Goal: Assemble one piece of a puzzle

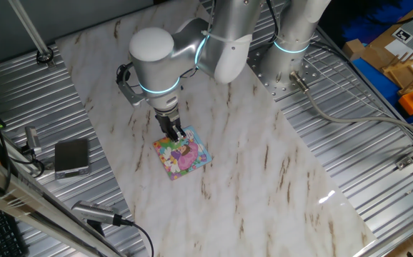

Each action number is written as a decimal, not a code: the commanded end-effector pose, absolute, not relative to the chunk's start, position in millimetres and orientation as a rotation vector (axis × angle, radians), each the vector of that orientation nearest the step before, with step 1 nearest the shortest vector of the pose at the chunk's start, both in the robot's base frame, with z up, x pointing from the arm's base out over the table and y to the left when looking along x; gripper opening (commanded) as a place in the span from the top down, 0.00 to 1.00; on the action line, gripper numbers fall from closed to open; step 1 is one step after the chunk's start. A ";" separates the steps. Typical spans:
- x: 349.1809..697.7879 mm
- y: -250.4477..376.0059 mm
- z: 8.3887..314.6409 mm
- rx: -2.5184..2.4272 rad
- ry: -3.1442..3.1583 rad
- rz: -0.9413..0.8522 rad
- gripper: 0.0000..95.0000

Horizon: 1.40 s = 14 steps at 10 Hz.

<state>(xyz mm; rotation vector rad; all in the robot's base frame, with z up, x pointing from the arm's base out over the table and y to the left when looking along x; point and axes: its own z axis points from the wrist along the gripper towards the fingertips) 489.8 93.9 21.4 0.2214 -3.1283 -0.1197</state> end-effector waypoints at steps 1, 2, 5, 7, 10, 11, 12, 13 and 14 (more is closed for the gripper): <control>486.8 94.5 20.1 0.222 -3.130 -0.121 1.00; 483.8 94.7 18.9 0.221 -3.132 -0.121 1.00; 480.3 95.1 17.3 0.223 -3.133 -0.119 1.00; 479.9 94.6 14.1 0.227 -3.132 -0.117 1.00; 478.3 93.8 7.1 0.235 -3.130 -0.127 1.00; 478.3 93.9 7.3 0.235 -3.132 -0.125 1.00; 478.1 94.0 7.9 0.235 -3.132 -0.128 1.00; 477.8 94.4 9.1 0.233 -3.131 -0.123 1.00; 477.1 95.1 11.4 0.230 -3.131 -0.123 1.00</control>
